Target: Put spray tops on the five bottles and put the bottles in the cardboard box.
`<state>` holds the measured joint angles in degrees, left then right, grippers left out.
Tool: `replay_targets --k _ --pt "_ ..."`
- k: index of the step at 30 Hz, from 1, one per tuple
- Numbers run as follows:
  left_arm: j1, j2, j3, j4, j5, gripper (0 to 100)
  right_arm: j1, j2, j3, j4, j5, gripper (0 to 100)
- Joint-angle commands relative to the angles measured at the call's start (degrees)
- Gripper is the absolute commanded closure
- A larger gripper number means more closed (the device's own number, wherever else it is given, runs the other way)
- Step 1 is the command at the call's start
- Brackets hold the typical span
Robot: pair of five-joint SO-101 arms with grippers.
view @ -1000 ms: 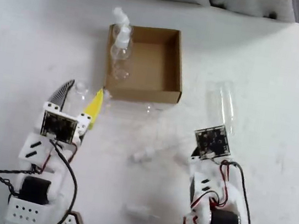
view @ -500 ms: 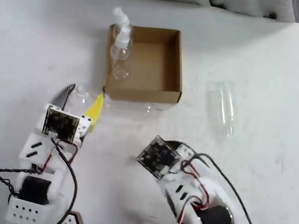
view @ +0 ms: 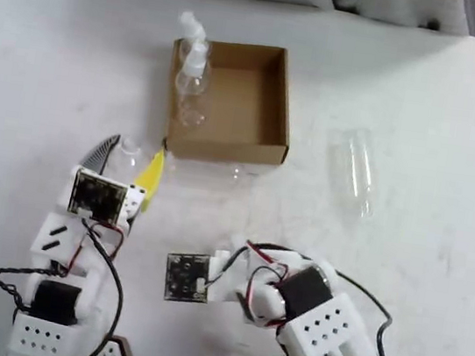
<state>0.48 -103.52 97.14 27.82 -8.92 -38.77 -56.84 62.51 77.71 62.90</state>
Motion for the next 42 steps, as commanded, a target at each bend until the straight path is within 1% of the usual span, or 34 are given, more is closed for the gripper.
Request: replay_targets --k 1,8,15,18,23,25,28,32,34,39,42 --pt "0.22 -0.92 -0.18 0.88 0.62 92 -0.57 2.95 -2.29 -4.88 2.64 86.9" --pt "0.22 -0.92 -0.18 0.88 0.62 92 -0.04 12.18 -2.55 -14.64 3.6 87.3" --pt "0.22 -0.92 -0.18 0.97 0.62 92 2.86 20.35 -2.64 -24.13 3.6 87.1" --pt "0.31 -0.84 -0.18 0.97 0.62 92 2.95 22.46 -2.64 -25.8 3.69 86.5" --pt "0.48 -0.84 -0.18 0.97 0.62 92 3.12 26.77 -5.19 -26.07 3.69 78.5" --pt "0.48 -0.84 -0.18 0.97 0.62 92 3.03 29.49 -6.51 -26.15 3.69 78.5" --pt "0.4 -0.84 -0.18 0.97 0.62 92 3.12 34.42 -7.82 -29.05 3.69 81.6" --pt "0.48 -0.84 -0.18 0.97 0.62 92 3.3 40.31 -7.91 -33.8 3.69 89.0" --pt "0.48 -0.84 -0.18 0.97 0.62 92 3.65 41.8 -8.88 -33.8 3.69 91.5" --pt "0.57 -0.84 -0.18 0.97 0.62 92 6.37 42.42 -11.25 -33.8 3.25 93.4" --pt "0.66 -0.84 -0.18 0.97 0.62 92 7.78 42.42 -13.36 -33.8 2.02 98.7"
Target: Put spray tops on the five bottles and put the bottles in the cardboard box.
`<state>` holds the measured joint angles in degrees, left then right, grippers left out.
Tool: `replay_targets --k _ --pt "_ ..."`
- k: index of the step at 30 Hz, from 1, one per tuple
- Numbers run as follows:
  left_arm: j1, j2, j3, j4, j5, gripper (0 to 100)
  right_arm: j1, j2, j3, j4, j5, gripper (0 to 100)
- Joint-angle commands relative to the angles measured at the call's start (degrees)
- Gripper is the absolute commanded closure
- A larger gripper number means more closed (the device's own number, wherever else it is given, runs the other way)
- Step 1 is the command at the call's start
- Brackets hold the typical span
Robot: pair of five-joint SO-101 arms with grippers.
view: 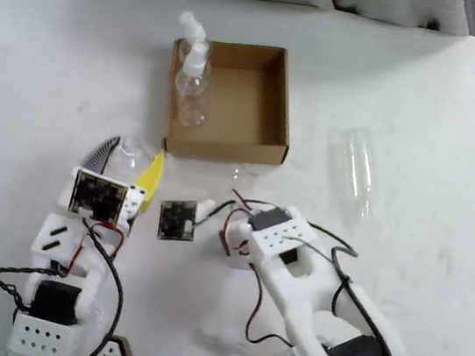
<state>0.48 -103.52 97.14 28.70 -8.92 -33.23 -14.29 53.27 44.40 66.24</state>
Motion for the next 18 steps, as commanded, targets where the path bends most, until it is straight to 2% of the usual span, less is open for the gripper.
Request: replay_targets --k 1,6,13,16,18 --pt "0.66 -0.84 -0.18 0.09 0.62 92 2.95 -0.22 -5.27 -0.48 -4.04 98.1" --pt "0.66 -0.84 -0.18 0.09 0.79 92 9.36 -0.22 -16.26 2.33 -28.22 98.2" --pt "0.66 -0.84 -0.18 -0.35 1.05 92 19.47 -0.22 -40.88 19.65 -63.03 98.1" --pt "0.75 -0.92 -0.18 -0.7 1.41 92 19.82 -0.22 -49.23 24.57 -73.41 98.1" --pt "0.75 -0.92 -0.18 -1.85 4.84 92 19.65 -0.22 -53.89 26.42 -76.22 98.1"
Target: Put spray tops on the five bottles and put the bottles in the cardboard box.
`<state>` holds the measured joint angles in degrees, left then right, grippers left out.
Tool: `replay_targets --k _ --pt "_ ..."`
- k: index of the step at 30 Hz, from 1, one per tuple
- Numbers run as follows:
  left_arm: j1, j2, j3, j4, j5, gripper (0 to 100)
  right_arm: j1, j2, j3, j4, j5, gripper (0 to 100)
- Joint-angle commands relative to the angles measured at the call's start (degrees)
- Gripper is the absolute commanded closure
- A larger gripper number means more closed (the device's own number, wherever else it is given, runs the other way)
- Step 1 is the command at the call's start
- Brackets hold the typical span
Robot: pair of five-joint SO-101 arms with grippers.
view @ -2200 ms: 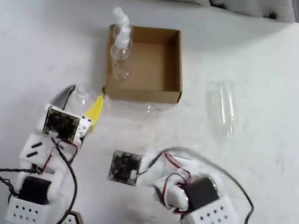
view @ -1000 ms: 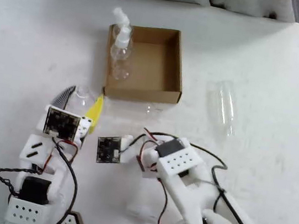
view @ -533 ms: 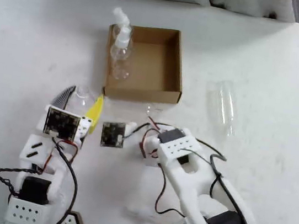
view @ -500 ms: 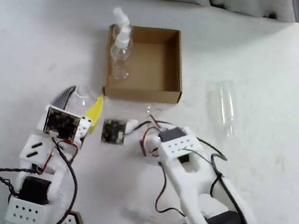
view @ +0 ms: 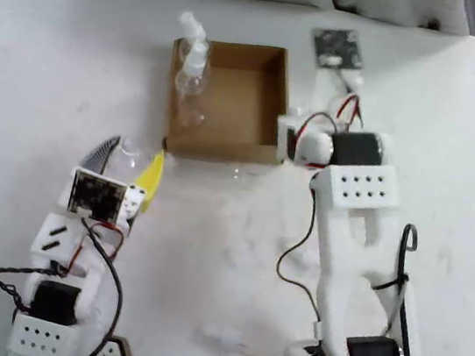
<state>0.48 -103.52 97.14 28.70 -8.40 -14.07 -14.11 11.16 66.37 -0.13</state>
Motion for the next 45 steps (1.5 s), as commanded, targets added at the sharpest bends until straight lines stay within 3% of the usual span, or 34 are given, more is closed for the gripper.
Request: replay_targets --k 1,4,9,18,22,27,35,39,45 --pt "0.75 -0.92 -0.18 -2.11 6.68 92 0.48 -0.4 -13.89 4.97 -9.93 98.1" --pt "0.75 -0.92 -0.18 -2.11 10.9 92 -0.13 -0.4 -19.43 5.05 -9.93 98.1" --pt "0.84 -0.92 -0.18 -2.2 11.08 92 -4.0 -1.98 -29.71 6.11 -10.2 98.1" --pt "2.95 -0.92 -0.18 -1.41 10.99 92 -26.86 -15.25 -37.45 3.38 -10.11 98.1" --pt "3.12 -0.92 -0.18 -0.26 10.02 92 -32.04 -17.63 -37.45 -0.66 -10.02 98.1" --pt "5.05 -1.01 -0.18 0.0 5.89 92 -32.57 -18.07 -37.45 -0.92 -10.02 98.1" --pt "21.05 -1.19 -0.26 -1.41 8.26 92 -32.31 -23.43 -37.36 4.97 -9.93 98.2" --pt "26.33 -1.19 -0.62 -1.67 14.59 92 -28.26 -26.15 -36.84 10.42 -4.04 98.2" --pt "28.53 -1.19 -0.44 -1.67 15.21 92 -20.62 -28.7 -26.2 8.84 -3.16 98.2"
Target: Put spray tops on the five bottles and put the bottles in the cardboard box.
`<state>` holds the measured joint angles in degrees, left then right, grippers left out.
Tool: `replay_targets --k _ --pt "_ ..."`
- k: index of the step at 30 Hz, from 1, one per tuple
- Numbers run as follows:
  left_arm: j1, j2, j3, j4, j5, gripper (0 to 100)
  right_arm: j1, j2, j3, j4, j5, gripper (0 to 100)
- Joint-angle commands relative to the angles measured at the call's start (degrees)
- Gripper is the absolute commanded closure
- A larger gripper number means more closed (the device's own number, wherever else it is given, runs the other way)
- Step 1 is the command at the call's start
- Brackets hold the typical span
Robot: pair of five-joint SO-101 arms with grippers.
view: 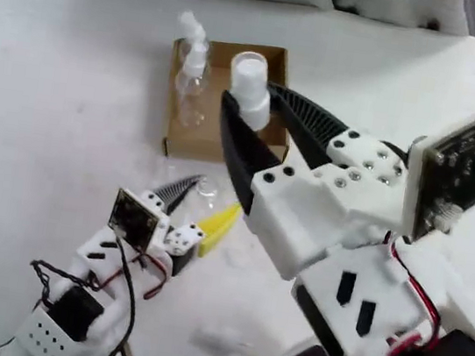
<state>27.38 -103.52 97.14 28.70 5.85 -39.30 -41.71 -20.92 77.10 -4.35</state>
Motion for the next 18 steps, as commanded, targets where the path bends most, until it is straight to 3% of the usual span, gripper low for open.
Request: replay_targets --k 1,12,18 --pt "1.63 -1.19 -0.26 -1.67 0.97 92 5.32 -1.45 8.26 -3.56 1.05 98.2" --pt "1.19 -1.19 -0.18 0.18 0.79 92 6.46 -7.52 32.0 -28.79 1.58 98.2" --pt "1.1 -0.92 -0.18 0.88 -3.87 92 5.49 -5.93 34.02 -30.37 1.49 98.2"
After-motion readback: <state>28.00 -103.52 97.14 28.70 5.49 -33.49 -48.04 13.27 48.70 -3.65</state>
